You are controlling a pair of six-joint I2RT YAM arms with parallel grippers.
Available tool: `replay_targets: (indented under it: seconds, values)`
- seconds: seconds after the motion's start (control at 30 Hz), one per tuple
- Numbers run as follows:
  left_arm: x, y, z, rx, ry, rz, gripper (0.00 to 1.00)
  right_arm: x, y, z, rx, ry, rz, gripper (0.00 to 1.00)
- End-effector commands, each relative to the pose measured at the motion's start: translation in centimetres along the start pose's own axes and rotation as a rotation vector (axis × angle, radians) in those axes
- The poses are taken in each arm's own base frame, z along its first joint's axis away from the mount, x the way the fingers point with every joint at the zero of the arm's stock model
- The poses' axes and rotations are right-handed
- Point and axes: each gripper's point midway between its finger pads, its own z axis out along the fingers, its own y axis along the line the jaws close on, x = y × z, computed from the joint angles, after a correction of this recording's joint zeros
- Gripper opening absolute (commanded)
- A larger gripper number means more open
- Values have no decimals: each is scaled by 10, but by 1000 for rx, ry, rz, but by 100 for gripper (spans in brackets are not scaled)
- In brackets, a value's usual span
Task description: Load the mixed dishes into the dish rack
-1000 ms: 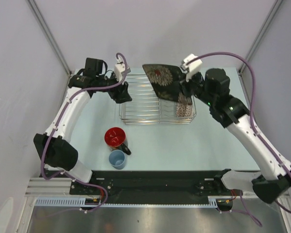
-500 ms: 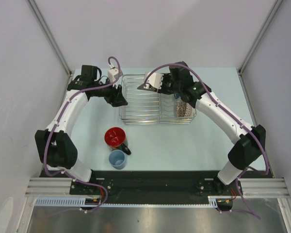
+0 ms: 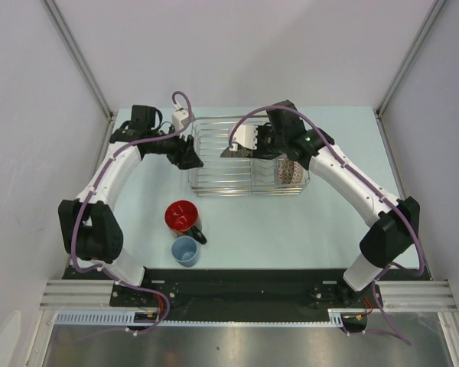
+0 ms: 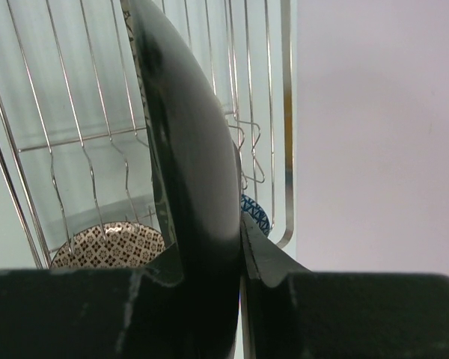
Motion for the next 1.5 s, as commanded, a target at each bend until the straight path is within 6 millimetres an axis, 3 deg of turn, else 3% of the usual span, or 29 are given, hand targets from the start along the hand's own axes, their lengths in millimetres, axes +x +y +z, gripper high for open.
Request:
replay_targets:
  seconds: [0.0,0.73,1.13,1.47]
  values:
    - [-6,0,2,23,-32,5,68,-19,-42,-26,149,-69,-52,0]
    - [-5,2,-1,23,-26,8,67,10,-26,-8,73,-6,-102,0]
    - [-2,2,-1,23,-20,8,66,29,-4,26,-20,24,-73,0]
    - [1,3,-2,18,-15,15,66,33,11,48,-74,38,-67,0]
